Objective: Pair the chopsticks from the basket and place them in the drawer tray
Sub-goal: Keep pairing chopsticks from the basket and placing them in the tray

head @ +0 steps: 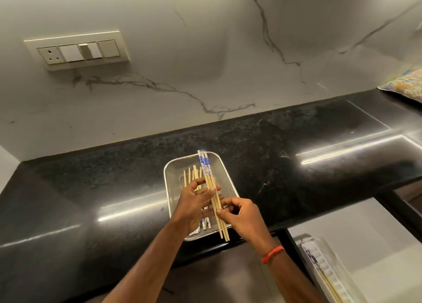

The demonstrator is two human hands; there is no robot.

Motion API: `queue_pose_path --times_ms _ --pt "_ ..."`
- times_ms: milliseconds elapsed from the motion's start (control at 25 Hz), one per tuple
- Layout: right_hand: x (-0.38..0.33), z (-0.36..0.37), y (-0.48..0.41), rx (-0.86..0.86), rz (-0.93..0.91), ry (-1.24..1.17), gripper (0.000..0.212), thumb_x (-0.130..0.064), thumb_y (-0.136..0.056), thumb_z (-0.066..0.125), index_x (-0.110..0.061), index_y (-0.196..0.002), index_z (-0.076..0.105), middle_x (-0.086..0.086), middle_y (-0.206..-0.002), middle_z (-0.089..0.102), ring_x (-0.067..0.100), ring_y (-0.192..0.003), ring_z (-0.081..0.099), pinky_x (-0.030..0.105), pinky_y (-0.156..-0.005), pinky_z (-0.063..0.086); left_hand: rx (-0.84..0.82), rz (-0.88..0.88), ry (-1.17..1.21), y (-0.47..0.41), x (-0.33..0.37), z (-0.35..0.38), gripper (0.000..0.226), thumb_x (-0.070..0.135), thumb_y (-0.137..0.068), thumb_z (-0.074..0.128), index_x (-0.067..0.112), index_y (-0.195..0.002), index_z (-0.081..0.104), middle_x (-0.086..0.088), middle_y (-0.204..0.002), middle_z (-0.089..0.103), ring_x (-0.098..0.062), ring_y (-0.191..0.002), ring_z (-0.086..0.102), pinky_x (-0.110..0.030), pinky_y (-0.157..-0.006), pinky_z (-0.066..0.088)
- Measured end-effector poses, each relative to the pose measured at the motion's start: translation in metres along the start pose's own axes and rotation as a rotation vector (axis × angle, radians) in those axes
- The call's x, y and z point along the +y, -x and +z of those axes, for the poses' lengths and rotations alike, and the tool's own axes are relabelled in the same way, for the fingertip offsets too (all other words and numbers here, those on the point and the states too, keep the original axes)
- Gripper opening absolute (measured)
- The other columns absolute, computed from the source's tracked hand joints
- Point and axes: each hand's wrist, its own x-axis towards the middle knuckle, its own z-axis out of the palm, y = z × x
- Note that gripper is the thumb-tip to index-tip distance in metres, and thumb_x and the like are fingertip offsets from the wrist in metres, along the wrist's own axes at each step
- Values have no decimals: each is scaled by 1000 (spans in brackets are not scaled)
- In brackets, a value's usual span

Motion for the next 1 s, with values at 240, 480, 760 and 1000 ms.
queue_pose_path --times_ms 240,480,760,1000 --pt "10 -42 7 -37 9 -85 9 -30 -84 77 -26 -92 78 0 -77 75 15 -76 71 30 -78 59 -76 -28 19 5 -12 40 43 8 -88 71 12 -128 56 -12 -114 77 -36 -100 75 -43 -68 62" --pt "33 -77 31 23 51 -185 10 -25 -85 76 -21 -94 79 -2 -85 78 9 -83 74 24 -79 58 -120 -72 -40 10 -37 84 37 6 -92 67 12 -128 57 -10 -115 77 -33 -99 76 -40 -69 62" --pt "72 -113 59 67 114 -183 10 -27 -87 74 -21 -93 78 -1 -81 77 11 -79 74 27 -77 59 -192 -123 -154 20 -75 128 32 4 -92 66 6 -124 59 -10 -114 77 -35 -97 76 -41 -66 63" --pt "97 -145 74 87 143 -198 9 -29 -86 75 -26 -94 75 -3 -84 77 11 -83 74 25 -78 59 -238 -152 -191 22 -98 160 34 5 -92 67 6 -124 59 -11 -113 77 -31 -97 76 -40 -66 62"
